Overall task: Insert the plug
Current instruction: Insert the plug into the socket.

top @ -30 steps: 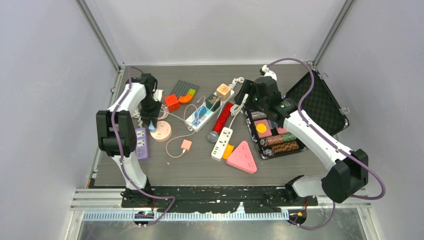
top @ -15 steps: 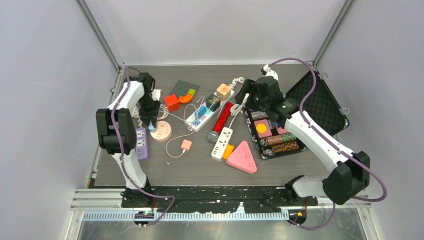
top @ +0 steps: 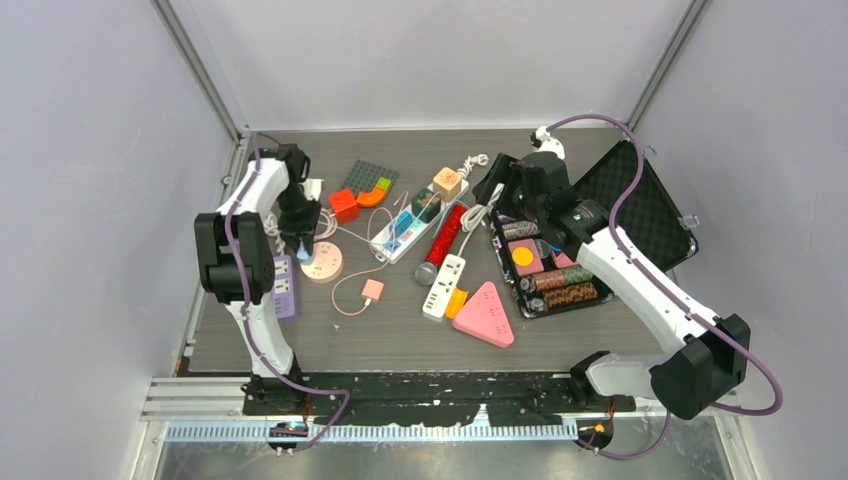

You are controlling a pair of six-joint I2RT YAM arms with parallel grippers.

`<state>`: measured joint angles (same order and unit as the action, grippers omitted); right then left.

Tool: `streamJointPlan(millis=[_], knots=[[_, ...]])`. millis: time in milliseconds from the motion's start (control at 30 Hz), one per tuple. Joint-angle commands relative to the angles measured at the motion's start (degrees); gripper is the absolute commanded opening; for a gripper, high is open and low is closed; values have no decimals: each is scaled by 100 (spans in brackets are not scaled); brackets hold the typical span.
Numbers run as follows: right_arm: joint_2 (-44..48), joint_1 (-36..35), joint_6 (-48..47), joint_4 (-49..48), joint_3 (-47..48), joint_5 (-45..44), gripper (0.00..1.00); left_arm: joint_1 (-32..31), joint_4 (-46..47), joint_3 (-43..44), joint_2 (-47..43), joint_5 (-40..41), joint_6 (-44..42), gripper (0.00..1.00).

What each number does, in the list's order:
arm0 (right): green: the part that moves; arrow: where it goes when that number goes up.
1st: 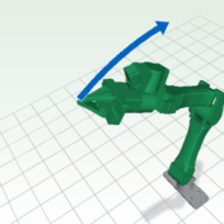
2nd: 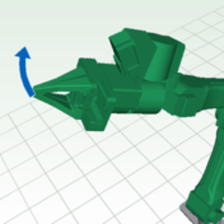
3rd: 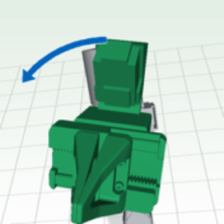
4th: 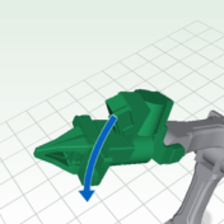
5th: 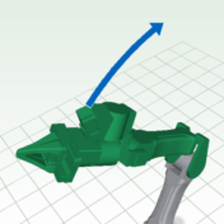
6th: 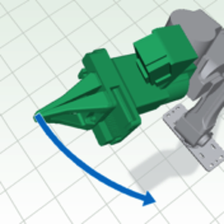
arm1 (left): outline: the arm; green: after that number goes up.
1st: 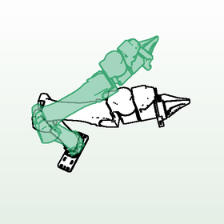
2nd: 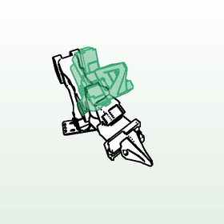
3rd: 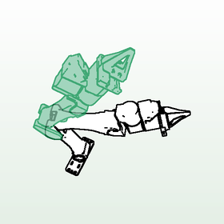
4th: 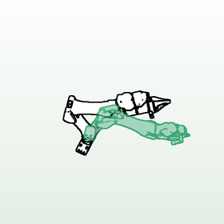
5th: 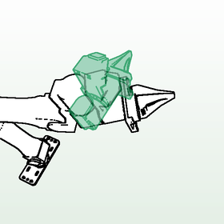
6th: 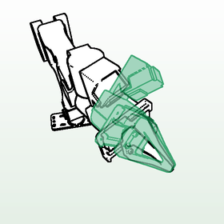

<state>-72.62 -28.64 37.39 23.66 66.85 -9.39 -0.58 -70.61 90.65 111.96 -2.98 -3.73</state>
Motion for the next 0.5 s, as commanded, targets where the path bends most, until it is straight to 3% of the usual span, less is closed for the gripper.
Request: streamJointPlan(millis=[0,67,133,167,467], knots=[[222,39,44,-301,21,-98,80,32,126,-145,198,-339,-36,39],[210,43,47,-323,26,-71,80,32,232,-45,-12,-314,-1,58],[201,45,52,-353,17,-53,80,32,335,52,-261,-311,18,90],[192,49,48,-364,15,-45,80,32,369,79,-367,-317,14,98],[163,67,20,-412,-7,-22,80,-65,946,-749,-1468,-158,61,99]])
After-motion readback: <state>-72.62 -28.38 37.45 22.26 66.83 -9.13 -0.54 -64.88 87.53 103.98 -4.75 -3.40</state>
